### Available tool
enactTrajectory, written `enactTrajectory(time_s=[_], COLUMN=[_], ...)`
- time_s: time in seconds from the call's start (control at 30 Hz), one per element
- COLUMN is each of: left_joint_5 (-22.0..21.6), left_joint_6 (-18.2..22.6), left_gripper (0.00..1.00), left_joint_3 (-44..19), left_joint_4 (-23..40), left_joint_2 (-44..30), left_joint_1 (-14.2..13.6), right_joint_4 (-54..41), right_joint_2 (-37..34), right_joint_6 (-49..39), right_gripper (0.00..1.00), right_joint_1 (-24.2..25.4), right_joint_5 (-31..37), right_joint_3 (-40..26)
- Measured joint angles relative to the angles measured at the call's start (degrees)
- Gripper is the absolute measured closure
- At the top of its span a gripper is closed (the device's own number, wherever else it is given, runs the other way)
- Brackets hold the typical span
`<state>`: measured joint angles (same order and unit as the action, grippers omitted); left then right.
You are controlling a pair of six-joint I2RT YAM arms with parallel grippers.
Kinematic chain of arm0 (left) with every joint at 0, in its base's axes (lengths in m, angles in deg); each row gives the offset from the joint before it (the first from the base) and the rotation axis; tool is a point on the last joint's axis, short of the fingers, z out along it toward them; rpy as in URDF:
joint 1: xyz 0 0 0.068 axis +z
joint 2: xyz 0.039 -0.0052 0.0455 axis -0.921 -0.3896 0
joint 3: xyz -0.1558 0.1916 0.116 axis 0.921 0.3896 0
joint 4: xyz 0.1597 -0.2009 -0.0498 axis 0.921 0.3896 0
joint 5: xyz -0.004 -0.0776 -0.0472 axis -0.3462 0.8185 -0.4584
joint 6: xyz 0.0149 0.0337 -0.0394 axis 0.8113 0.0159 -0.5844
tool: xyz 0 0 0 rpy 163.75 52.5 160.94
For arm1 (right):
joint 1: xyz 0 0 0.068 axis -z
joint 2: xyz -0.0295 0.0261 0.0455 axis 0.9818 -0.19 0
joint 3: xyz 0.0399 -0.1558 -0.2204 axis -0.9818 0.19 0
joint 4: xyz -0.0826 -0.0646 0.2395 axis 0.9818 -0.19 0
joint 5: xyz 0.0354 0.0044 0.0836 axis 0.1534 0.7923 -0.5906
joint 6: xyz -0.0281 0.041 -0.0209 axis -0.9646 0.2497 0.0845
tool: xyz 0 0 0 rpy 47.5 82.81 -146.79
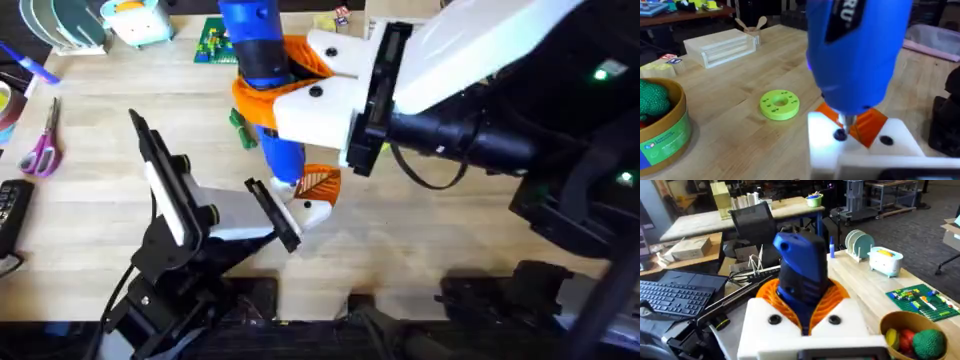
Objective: Pick up the gripper from the table and insert it into the empty holder that is missing its gripper. Then pick up a screw, insert it into the mounting hole, and use the screwdriver to tighten it. Finally, clean up the table by picking up the vegetable and placing it into the bucket.
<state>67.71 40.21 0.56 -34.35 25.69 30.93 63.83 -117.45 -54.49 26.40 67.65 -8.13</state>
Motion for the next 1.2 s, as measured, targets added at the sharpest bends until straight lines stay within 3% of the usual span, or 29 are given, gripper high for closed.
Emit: enactTrajectory(time_s=[1.2], left_joint_5=[0.0], left_joint_6=[0.0], left_gripper=[0.991], left_joint_3=[0.0], left_joint_4=[0.0], left_joint_2=[0.0], left_joint_1=[0.0], right_joint_4=[1.9], right_joint_2=[0.1], right_joint_6=[-1.9], right_gripper=[0.966], right_joint_1=[0.9], right_joint_5=[0.0], right_joint_3=[0.0])
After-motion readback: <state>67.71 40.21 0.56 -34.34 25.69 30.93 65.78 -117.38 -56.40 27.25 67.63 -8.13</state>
